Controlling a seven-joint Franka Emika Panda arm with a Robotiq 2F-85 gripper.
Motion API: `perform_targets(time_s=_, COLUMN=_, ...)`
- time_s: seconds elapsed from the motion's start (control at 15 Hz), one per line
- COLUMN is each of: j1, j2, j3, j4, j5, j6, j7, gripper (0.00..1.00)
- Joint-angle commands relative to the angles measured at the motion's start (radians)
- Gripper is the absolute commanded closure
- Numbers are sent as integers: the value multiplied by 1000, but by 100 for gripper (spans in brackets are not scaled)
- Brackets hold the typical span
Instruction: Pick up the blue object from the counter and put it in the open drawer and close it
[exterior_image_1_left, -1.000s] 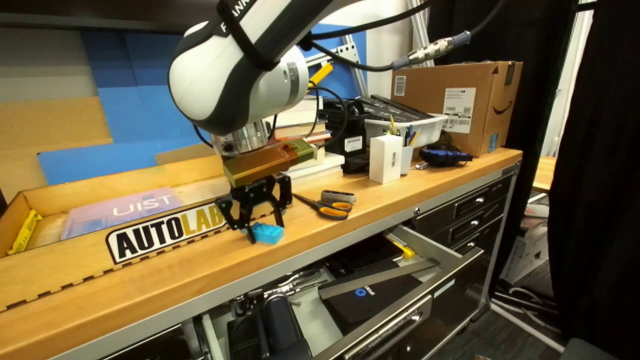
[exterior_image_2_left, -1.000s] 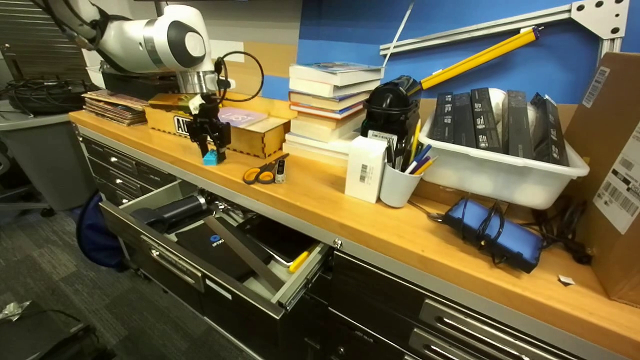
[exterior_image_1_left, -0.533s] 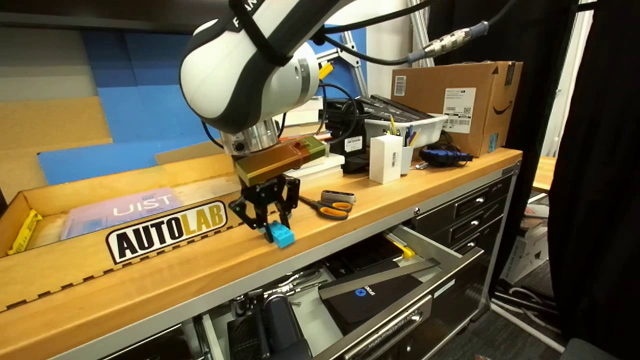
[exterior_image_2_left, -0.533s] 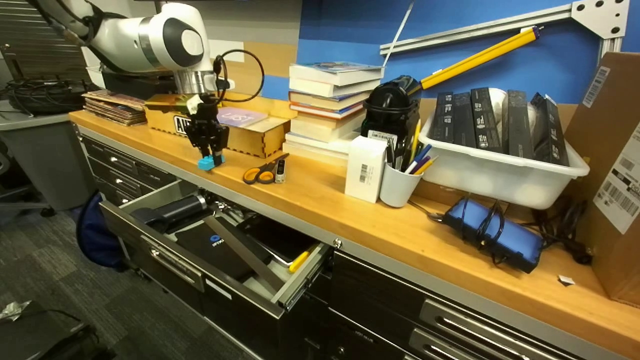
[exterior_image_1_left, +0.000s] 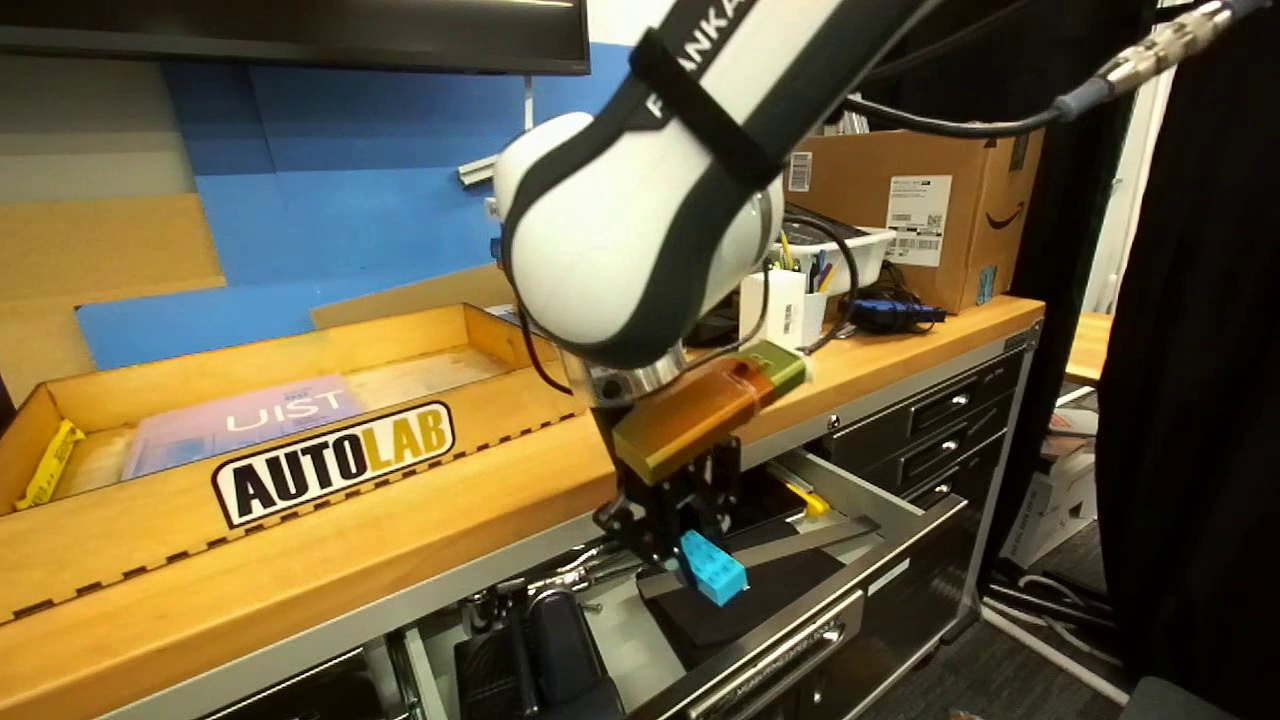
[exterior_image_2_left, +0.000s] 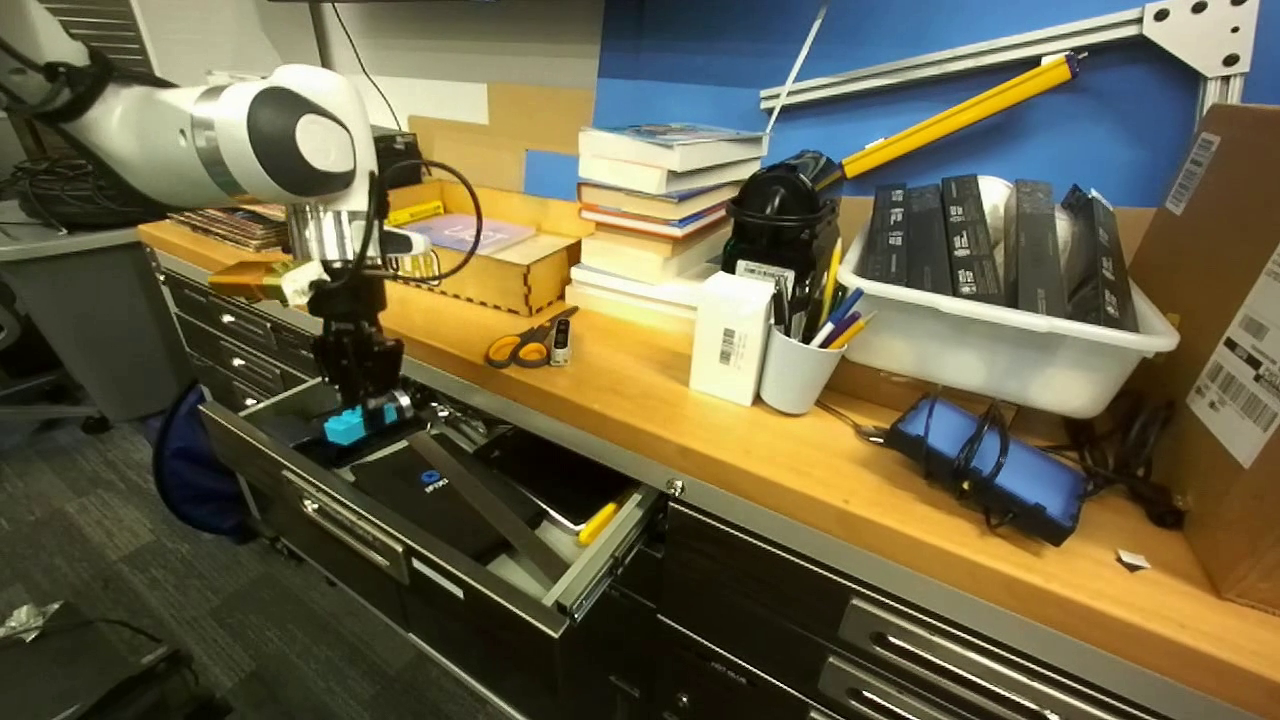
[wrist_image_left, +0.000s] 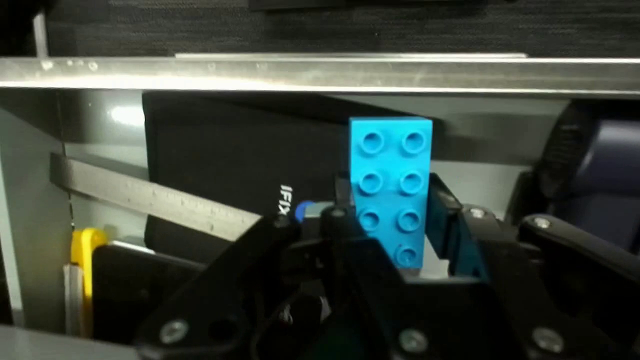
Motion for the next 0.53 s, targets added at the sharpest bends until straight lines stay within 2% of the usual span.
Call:
perform_targets(time_s=0.0, j1=-50, j2=-30, j3=-36, j4=-99, j5=49, j6=91, j7=14, gripper=87)
perform_targets(time_s=0.2, j1=-88, j2=-34, j3=-66, j4=-125, j5=109, j6=160, j7=14, gripper=86)
perform_targets(time_s=0.27, j1=-97, j2=-42, j3=-72, j4=-137, j5=134, j6=177, j7=5, gripper=38)
perform_targets(time_s=0.33, j1=-103, j2=-55, j3=-75, j4=-158, j5=157, j6=197, j7=1, gripper=37)
perform_targets(time_s=0.47, j1=-111, j2=-92, j3=-76, j4=-217, j5=193, j6=234, j7=-6, gripper=24)
